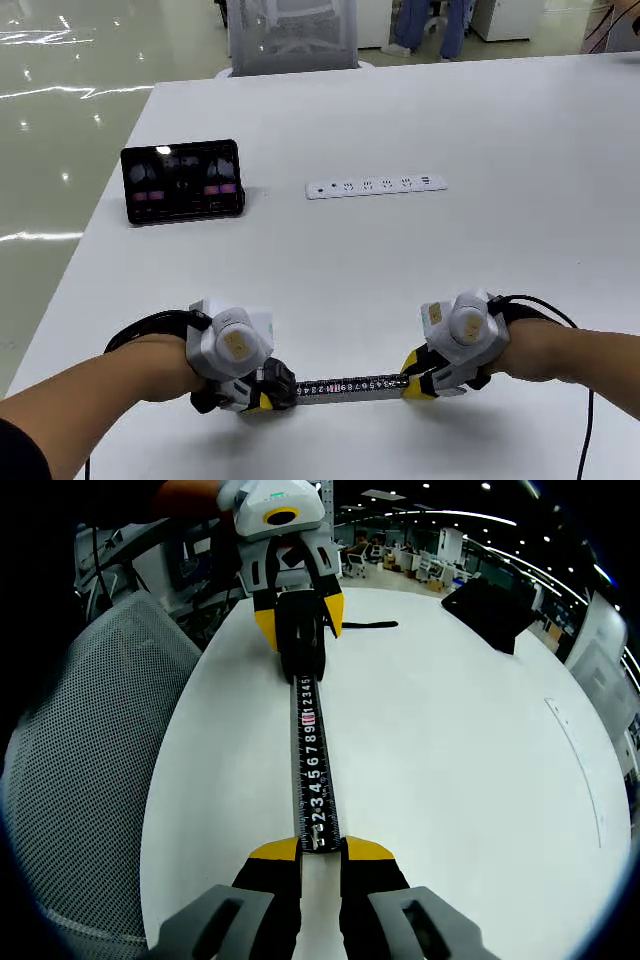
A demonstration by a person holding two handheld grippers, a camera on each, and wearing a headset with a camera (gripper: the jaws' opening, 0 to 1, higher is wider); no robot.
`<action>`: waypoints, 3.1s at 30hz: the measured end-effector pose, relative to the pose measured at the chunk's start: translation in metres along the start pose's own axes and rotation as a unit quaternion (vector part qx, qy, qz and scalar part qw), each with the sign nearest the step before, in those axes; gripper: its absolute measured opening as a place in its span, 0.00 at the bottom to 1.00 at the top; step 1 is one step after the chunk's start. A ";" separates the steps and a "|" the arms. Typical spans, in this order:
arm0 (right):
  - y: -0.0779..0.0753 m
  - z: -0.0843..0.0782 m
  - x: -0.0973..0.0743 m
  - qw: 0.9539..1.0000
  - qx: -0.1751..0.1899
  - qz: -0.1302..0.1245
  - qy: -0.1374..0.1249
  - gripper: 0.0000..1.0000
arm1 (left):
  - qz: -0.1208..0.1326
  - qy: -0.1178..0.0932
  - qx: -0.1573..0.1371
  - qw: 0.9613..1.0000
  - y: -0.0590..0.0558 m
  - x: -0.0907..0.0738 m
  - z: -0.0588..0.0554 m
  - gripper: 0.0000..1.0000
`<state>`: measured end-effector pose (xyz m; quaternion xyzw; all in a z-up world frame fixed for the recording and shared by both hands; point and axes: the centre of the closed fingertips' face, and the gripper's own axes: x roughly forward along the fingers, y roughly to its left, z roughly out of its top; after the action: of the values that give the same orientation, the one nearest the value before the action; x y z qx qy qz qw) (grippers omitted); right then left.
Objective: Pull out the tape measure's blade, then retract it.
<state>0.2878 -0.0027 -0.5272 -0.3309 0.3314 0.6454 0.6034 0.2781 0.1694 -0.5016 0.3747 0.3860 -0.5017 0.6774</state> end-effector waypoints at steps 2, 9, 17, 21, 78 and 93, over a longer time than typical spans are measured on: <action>0.000 -0.003 -0.002 1.000 0.000 -0.001 0.001 0.10 | 0.000 0.000 0.000 1.000 0.000 0.000 0.000 0.32; -0.001 -0.011 -0.007 1.000 0.001 -0.004 0.004 0.10 | 0.000 0.001 0.000 1.000 0.001 0.000 0.000 0.32; -0.003 -0.018 -0.012 1.000 -0.001 -0.006 0.007 0.10 | 0.002 0.001 -0.001 1.000 0.001 0.000 0.000 0.32; -0.004 -0.021 -0.013 1.000 0.000 -0.007 0.008 0.10 | 0.001 0.000 -0.001 1.000 0.002 0.000 0.000 0.32; -0.009 -0.061 -0.042 0.999 0.020 -0.014 0.028 0.10 | 0.004 -0.001 -0.002 1.000 0.003 0.000 0.000 0.32; -0.010 -0.065 -0.045 0.999 0.020 -0.016 0.033 0.10 | 0.005 -0.001 -0.003 1.000 0.004 0.000 0.000 0.32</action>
<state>0.3023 -0.0813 -0.5267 -0.3454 0.3584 0.6177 0.6088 0.2817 0.1703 -0.5008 0.3739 0.3850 -0.4979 0.6812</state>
